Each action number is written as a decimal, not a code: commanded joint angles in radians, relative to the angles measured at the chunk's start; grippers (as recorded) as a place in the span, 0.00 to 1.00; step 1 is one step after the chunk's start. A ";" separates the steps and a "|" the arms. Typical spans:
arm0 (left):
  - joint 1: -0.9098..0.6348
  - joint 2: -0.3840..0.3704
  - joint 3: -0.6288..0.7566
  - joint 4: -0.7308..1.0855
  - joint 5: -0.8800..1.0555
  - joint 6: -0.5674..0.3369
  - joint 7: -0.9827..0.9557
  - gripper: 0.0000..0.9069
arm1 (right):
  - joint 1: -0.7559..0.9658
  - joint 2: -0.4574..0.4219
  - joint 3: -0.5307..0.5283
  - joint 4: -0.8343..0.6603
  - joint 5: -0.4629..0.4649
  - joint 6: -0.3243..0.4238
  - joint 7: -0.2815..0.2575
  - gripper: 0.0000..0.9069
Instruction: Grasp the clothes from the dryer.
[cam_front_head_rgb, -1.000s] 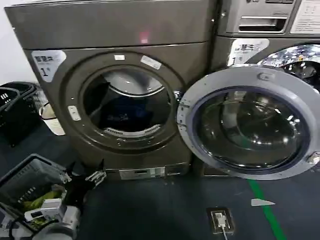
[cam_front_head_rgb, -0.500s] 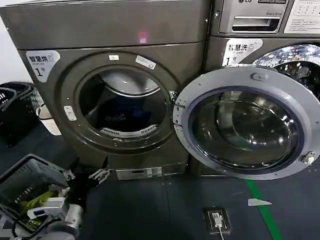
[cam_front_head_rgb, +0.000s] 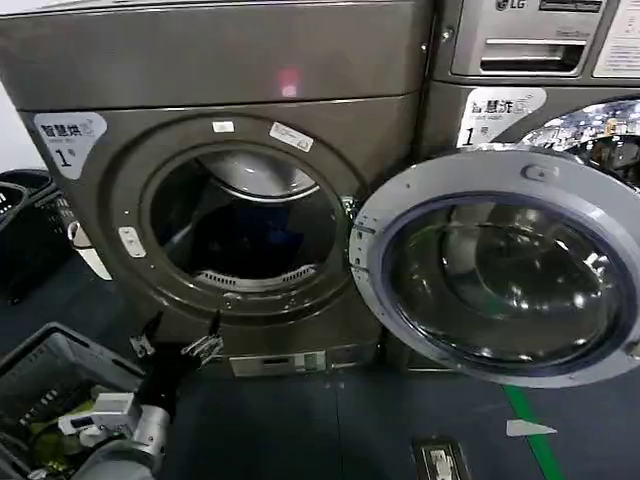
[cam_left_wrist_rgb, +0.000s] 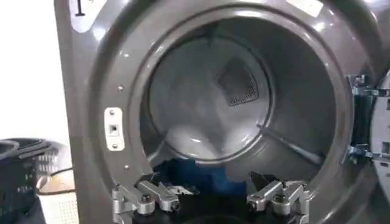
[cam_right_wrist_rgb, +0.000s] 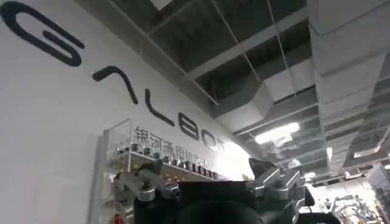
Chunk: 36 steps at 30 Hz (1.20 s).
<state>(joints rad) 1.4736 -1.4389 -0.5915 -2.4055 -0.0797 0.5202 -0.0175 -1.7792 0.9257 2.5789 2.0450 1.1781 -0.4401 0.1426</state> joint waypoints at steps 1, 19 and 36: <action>0.001 0.000 0.000 0.001 0.001 -0.001 0.001 1.00 | 0.001 0.000 0.000 0.002 0.005 0.003 0.000 1.00; -0.022 -0.004 -0.001 0.023 0.000 -0.003 0.007 1.00 | 0.003 0.006 0.012 -0.002 0.003 0.009 -0.003 1.00; -0.020 0.005 -0.020 0.015 -0.016 -0.002 0.004 1.00 | 0.003 0.013 0.002 0.011 0.001 0.011 -0.010 1.00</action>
<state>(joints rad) 1.4521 -1.4361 -0.6071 -2.3879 -0.0903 0.5174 -0.0124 -1.7763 0.9375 2.5817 2.0547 1.1795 -0.4304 0.1335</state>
